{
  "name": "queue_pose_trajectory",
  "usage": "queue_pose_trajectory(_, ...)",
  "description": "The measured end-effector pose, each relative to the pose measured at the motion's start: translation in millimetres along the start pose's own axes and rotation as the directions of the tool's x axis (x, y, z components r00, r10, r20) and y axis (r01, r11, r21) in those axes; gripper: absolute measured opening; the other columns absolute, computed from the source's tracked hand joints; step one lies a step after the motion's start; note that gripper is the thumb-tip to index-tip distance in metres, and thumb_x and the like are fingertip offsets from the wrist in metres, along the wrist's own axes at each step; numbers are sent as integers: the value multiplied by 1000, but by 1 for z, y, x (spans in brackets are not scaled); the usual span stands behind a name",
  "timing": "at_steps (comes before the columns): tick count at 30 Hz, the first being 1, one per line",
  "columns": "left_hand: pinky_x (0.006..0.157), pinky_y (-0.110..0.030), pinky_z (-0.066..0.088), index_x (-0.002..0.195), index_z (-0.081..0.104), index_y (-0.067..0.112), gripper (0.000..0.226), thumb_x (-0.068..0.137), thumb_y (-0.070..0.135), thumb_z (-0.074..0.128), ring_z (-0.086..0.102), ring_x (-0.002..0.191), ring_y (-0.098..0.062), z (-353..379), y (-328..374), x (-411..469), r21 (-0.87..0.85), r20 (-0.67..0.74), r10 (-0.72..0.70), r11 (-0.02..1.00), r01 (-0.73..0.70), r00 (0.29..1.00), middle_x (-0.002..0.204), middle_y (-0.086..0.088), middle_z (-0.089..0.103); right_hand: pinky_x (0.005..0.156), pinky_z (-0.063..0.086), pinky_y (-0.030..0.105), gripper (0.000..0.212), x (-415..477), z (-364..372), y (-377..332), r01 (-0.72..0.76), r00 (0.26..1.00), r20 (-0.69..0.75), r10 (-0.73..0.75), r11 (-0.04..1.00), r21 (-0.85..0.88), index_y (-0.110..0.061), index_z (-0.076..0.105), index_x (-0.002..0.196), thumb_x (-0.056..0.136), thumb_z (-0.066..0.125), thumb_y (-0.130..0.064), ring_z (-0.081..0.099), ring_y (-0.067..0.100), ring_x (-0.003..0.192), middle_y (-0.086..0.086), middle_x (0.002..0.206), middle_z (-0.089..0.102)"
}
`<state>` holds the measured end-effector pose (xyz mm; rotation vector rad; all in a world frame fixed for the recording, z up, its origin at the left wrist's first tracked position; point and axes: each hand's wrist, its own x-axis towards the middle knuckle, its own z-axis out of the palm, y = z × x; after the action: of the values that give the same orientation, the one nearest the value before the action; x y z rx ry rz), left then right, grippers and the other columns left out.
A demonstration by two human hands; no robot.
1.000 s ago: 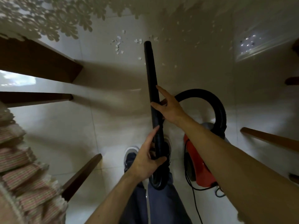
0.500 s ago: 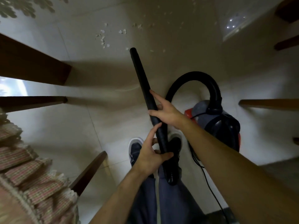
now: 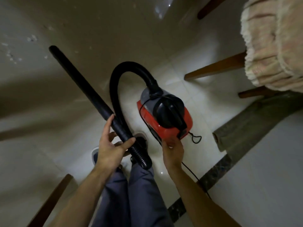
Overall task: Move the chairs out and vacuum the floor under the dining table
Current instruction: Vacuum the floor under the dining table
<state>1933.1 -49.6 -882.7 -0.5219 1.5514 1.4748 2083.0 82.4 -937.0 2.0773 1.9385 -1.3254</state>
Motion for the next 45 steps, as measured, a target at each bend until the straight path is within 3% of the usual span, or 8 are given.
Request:
queue_pose_trajectory(8,59,-34,59,136,44,54,93,75,-10,75,69,90,-25,26,-15,10,121,12,-31,992,29,999,115,-7,63,101,43,21,101,41,-18,45,-45,993,107,51,997,-60,-23,24,155,74,83,-30,46,9,130,-3,154,34)
queue_pose_trajectory(11,56,-32,59,136,44,53,93,76,-11,74,69,86,-24,30,-17,11,167,15,-38,985,35,999,110,-5,63,108,32,19,111,55,-19,51,-95,979,175,106,993,-73,-24,8,158,76,83,-30,33,15,143,-3,164,14)
queue_pose_trajectory(17,54,-30,59,137,43,52,92,77,-11,72,71,87,-21,36,-18,14,192,-9,-54,980,54,999,109,-3,63,104,26,13,108,64,-18,58,-53,991,119,67,992,-113,-18,10,158,78,82,-27,34,17,142,3,163,17)
queue_pose_trajectory(25,56,-30,59,138,42,53,92,77,-8,73,71,86,-16,32,-13,24,197,-38,-69,977,75,997,113,-4,63,112,40,44,105,77,2,58,-92,996,9,94,989,-114,-5,26,153,70,86,-30,37,33,141,18,155,33)
queue_pose_trajectory(35,58,-34,59,137,43,54,94,77,-13,73,72,79,-21,19,-27,11,152,-65,-115,981,124,991,113,-10,60,89,46,27,76,83,-27,45,-52,976,195,93,977,-206,-11,44,143,78,82,-23,60,22,110,3,123,61)
queue_pose_trajectory(39,59,-34,59,139,44,50,96,77,-19,69,69,78,-24,5,-22,1,65,-23,-152,986,153,988,115,-18,58,67,49,36,16,77,-43,14,155,849,501,170,826,-543,-10,63,82,85,70,-24,58,22,70,5,74,61)
queue_pose_trajectory(41,60,-34,59,138,46,50,95,77,-18,70,69,77,-22,-5,-18,-2,32,3,-166,986,166,986,114,-18,58,61,43,29,23,62,-35,-20,361,745,665,59,802,-476,-20,56,68,88,67,-17,49,12,57,-4,61,50)
queue_pose_trajectory(45,59,-34,60,139,45,50,94,76,-16,72,68,66,-14,-27,-11,-9,-6,45,-170,985,170,984,104,-11,59,82,53,27,32,27,21,-106,391,577,812,-84,902,-184,-51,55,119,92,62,-36,64,12,93,-7,104,63)
